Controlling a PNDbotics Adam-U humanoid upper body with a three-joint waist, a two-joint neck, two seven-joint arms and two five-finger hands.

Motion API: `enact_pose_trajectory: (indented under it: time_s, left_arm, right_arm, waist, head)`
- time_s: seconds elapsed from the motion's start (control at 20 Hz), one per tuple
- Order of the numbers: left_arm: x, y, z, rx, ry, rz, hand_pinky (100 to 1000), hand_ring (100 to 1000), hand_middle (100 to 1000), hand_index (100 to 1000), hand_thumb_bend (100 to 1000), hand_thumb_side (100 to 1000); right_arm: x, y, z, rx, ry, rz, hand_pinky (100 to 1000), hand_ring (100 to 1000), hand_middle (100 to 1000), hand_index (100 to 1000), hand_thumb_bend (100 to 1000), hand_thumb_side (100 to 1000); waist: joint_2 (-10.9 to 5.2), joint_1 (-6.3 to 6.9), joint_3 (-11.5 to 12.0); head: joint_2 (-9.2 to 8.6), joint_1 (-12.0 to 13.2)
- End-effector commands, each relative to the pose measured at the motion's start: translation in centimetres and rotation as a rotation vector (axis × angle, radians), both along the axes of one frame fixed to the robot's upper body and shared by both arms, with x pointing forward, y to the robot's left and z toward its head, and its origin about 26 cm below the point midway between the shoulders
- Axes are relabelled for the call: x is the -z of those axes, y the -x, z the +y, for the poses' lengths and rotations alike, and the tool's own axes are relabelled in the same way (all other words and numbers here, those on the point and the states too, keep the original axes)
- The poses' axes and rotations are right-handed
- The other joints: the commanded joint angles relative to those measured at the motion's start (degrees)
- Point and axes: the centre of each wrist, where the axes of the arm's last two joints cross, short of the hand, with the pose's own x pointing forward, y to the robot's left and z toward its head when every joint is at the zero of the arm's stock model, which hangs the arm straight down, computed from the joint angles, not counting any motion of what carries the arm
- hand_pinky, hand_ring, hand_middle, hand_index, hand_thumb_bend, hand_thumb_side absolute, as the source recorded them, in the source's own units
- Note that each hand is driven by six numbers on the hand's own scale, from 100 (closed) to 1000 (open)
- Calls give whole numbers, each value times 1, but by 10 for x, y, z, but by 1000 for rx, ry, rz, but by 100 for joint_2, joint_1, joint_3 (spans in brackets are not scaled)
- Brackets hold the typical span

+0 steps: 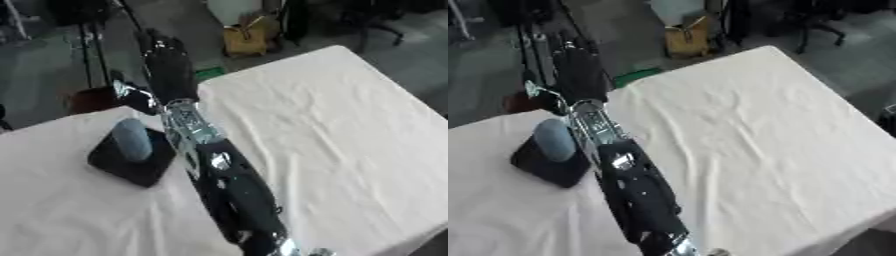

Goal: Pick up objects on the table and place them in the box.

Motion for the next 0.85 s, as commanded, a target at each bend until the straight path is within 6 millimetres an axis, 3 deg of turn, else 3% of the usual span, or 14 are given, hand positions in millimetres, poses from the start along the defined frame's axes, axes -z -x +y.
enact_pose_trajectory:
  time_s: [0.05,0.5,0.8,0.85]
  left_arm:
    - [-8,2,7,-26,-7,-27,712,648,800,883,672,759]
    - [-5,4,13,-64,1,-25,711,646,800,893,671,764]
    - [-4,5,17,-84,-1,-22,711,645,799,889,674,764]
    - [-3,5,17,-86,0,-21,711,645,799,889,674,764]
  right_arm:
    - [-23,-1,-14,-79,3,-47,861,788,841,906,341,578]
    - [-42,0,-79,-301,-138,30,759,684,732,827,188,535]
    - [-55,6,-111,-397,-153,115,753,671,713,819,171,527]
    - [-56,7,-113,-406,-146,127,753,673,701,810,100,543]
  waist:
    - [-76,-8,-5]
    - [12,-48,-135]
    - [48,-91,-143]
    - [49,-93,-142]
  head:
    - [-37,50]
    - [-74,133]
    - [-97,168]
    - [-95,168]
